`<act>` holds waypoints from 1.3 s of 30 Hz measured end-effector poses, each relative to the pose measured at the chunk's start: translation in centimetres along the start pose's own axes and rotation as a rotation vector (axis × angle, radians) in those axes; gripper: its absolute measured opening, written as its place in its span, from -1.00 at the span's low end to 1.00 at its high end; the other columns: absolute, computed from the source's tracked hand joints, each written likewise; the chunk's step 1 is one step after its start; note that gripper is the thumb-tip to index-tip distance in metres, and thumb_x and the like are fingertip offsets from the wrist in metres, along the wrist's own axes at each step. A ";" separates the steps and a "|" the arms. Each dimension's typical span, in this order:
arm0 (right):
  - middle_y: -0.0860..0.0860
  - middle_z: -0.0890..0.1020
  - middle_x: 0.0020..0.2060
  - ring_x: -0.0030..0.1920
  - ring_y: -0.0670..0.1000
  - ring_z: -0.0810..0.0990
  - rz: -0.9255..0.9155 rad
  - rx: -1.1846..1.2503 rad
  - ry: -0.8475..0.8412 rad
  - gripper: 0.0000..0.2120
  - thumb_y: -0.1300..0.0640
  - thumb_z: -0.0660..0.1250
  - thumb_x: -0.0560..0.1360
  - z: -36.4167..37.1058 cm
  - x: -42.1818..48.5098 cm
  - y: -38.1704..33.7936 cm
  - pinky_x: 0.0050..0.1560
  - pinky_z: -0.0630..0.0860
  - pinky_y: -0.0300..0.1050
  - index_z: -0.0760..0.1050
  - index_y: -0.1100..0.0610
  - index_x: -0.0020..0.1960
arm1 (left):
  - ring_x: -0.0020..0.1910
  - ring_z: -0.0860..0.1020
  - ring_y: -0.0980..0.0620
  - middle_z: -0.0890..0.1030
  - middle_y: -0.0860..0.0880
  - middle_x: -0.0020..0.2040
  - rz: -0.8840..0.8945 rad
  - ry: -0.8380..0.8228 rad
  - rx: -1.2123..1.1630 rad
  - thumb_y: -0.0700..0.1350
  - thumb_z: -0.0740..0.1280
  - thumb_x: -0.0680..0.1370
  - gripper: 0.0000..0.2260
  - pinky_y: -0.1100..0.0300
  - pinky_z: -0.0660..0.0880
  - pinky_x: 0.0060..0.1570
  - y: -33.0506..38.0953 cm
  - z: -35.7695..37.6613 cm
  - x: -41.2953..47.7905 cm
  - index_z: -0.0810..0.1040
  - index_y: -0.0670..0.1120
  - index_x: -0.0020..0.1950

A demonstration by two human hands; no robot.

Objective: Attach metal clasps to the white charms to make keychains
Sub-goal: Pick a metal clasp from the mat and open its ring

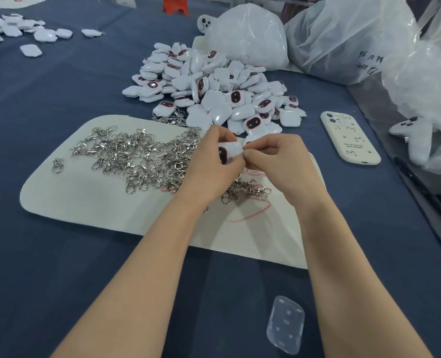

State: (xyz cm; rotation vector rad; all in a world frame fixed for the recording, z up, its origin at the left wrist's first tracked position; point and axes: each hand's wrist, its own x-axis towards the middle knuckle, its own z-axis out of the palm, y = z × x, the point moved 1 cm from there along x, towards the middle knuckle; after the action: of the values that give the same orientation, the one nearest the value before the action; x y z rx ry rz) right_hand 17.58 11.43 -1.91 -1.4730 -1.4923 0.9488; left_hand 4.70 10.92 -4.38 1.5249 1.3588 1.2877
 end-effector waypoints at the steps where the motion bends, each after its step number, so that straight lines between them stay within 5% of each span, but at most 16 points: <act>1: 0.02 0.69 -0.35 -0.27 -0.04 0.68 0.001 -0.006 -0.003 -0.87 0.29 0.38 0.40 0.0 0.0 0.0 -0.14 0.60 -0.21 0.61 0.07 -0.23 | -0.37 0.39 0.25 0.45 0.16 -0.17 0.010 0.004 0.005 -0.26 0.38 0.45 -0.72 0.48 0.32 -0.39 0.0 0.0 0.0 0.36 0.08 -0.10; 7: 0.07 0.69 -0.32 -0.20 0.07 0.69 -0.001 -0.018 -0.017 -0.85 0.28 0.37 0.38 0.5 0.0 -0.1 -0.01 0.62 0.10 0.61 0.05 -0.24 | -0.37 0.37 0.14 0.45 0.13 -0.24 0.037 0.071 0.029 -0.25 0.39 0.39 -0.71 0.37 0.32 -0.41 -0.1 -0.1 -0.1 0.36 0.09 -0.18; 13: 0.10 0.69 -0.33 -0.19 0.11 0.69 0.036 0.046 -0.032 -0.82 0.33 0.36 0.35 0.7 0.2 0.1 0.01 0.60 0.18 0.62 0.07 -0.28 | -0.26 0.38 0.05 0.44 0.09 -0.21 0.089 0.097 0.088 -0.24 0.39 0.37 -0.76 0.23 0.32 -0.32 -0.1 -0.1 -0.3 0.36 0.01 -0.15; 19: 0.11 0.68 -0.36 -0.25 0.08 0.68 0.042 0.102 -0.048 -0.74 0.36 0.34 0.35 0.7 0.4 0.5 0.02 0.61 0.14 0.62 0.05 -0.37 | -0.27 0.35 0.16 0.45 0.03 -0.15 0.159 0.113 0.207 -0.21 0.39 0.37 -0.77 0.38 0.23 -0.34 -0.4 0.0 -0.4 0.37 0.01 -0.14; 24: 0.08 0.66 -0.38 -0.35 -0.04 0.65 0.059 0.313 -0.130 -0.85 0.42 0.32 0.40 0.5 0.4 0.9 -0.22 0.59 -0.27 0.62 0.26 -0.24 | -0.22 0.38 0.14 0.45 0.01 -0.16 0.225 0.108 0.244 -0.16 0.38 0.31 -0.76 0.41 0.24 -0.32 -0.2 -0.1 -0.5 0.35 0.03 -0.16; 31: 0.18 0.61 -0.29 -0.31 -0.01 0.61 0.118 0.555 -0.299 -0.79 0.43 0.27 0.49 0.2 0.6 1.9 -0.22 0.57 -0.28 0.61 0.27 -0.23 | -0.21 0.41 0.07 0.48 -0.08 -0.13 0.208 0.071 0.216 -0.12 0.32 0.28 -0.84 0.43 0.32 -0.29 0.2 -0.2 -1.0 0.49 0.04 -0.17; 39: -0.01 0.57 -0.40 -0.43 -0.11 0.47 0.133 0.540 -0.375 -0.87 0.30 0.24 0.55 0.2 0.5 2.1 -0.37 0.45 -0.31 0.52 0.21 -0.14 | -0.31 0.46 0.08 0.53 -0.03 -0.13 0.065 0.087 0.017 -0.10 0.33 0.30 -0.86 0.23 0.41 -0.31 0.6 -0.2 -0.9 0.45 0.13 -0.24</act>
State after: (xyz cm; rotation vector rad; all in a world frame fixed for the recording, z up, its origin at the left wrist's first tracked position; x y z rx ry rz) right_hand 18.24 11.98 -3.87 -1.0416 -1.2516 1.6303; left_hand 4.75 9.91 -3.96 1.5512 1.3880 1.4008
